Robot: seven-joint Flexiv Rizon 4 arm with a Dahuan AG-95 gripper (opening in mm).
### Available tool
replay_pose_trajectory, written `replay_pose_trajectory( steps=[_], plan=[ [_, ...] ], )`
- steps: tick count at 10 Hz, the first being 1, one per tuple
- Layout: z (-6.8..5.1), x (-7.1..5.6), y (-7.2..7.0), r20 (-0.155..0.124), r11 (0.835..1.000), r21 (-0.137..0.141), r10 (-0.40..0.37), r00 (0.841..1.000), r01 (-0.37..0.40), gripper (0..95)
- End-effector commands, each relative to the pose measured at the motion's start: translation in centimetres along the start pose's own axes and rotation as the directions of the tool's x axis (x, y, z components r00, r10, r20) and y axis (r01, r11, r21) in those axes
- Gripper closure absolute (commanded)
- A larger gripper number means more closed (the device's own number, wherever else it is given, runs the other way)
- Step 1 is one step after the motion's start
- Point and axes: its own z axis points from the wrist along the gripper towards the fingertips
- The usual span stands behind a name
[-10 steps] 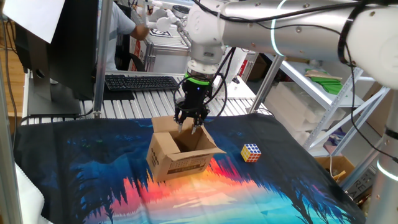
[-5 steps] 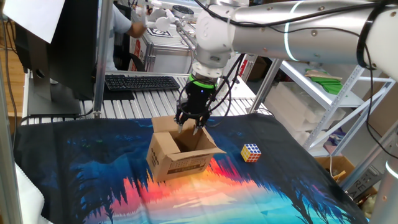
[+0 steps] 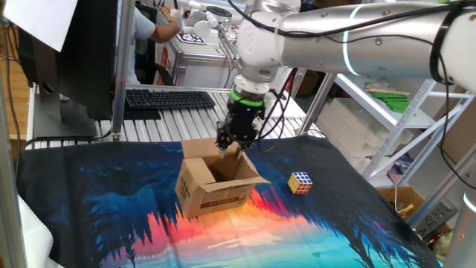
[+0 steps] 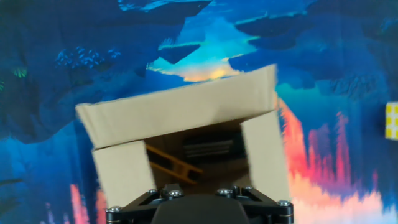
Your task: Cover the box
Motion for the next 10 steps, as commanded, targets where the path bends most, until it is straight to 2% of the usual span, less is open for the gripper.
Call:
replay_pose_trajectory(
  steps=[1,2,4,6,7,8,10],
  plan=[
    [-0.2,-0.2,-1.4,0.005,1.0,0.002,-0.026,1.0,0.026,57.0],
    [0.0,-0.4,-2.5,0.006,0.999,-0.005,-0.041,0.999,0.041,57.0],
    [0.6,-0.6,-2.9,0.016,0.999,-0.008,-0.043,0.999,0.043,57.0],
    [1.4,-0.8,-2.7,0.038,0.999,-0.011,-0.031,0.999,0.031,57.0],
    [2.1,-1.0,-2.4,0.045,1.0,-0.014,-0.022,0.999,0.023,57.0],
    [3.5,-1.2,-2.0,0.064,1.0,-0.017,-0.007,0.998,0.009,57.0],
    [5.0,-1.4,-1.9,0.069,1.0,-0.02,-0.008,0.998,0.01,57.0]
  ],
)
